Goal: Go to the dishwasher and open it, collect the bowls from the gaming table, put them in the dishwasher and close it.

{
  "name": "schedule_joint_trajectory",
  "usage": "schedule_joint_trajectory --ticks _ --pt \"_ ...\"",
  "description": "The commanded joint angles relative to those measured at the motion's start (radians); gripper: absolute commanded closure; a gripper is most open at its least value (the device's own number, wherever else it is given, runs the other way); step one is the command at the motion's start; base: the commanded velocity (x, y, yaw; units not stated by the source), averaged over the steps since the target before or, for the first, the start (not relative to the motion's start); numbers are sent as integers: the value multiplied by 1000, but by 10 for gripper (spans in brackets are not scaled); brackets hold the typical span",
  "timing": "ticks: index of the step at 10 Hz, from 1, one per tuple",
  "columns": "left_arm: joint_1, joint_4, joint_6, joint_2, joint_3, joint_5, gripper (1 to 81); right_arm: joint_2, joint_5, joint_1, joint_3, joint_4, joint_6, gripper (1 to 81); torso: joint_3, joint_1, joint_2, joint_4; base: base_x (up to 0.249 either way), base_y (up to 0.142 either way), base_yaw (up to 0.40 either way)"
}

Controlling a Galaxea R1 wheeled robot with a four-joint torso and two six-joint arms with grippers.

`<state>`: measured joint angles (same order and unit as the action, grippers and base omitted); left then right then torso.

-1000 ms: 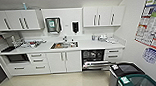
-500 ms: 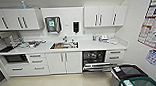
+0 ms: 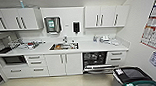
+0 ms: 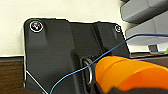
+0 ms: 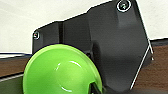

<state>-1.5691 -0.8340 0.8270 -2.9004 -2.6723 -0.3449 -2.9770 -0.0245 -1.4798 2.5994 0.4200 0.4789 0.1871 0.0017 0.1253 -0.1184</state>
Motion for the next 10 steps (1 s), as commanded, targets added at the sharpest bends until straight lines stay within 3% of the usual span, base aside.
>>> schedule_joint_trajectory --ticks 1,10 --pt "30 -4 0 12 0 23 811 4 46 46 -7 6 0 811 0 0 0 0 120 0 0" --pt "30 -5 0 10 0 23 811 7 46 45 -6 6 0 811 0 0 0 0 123 0 0"
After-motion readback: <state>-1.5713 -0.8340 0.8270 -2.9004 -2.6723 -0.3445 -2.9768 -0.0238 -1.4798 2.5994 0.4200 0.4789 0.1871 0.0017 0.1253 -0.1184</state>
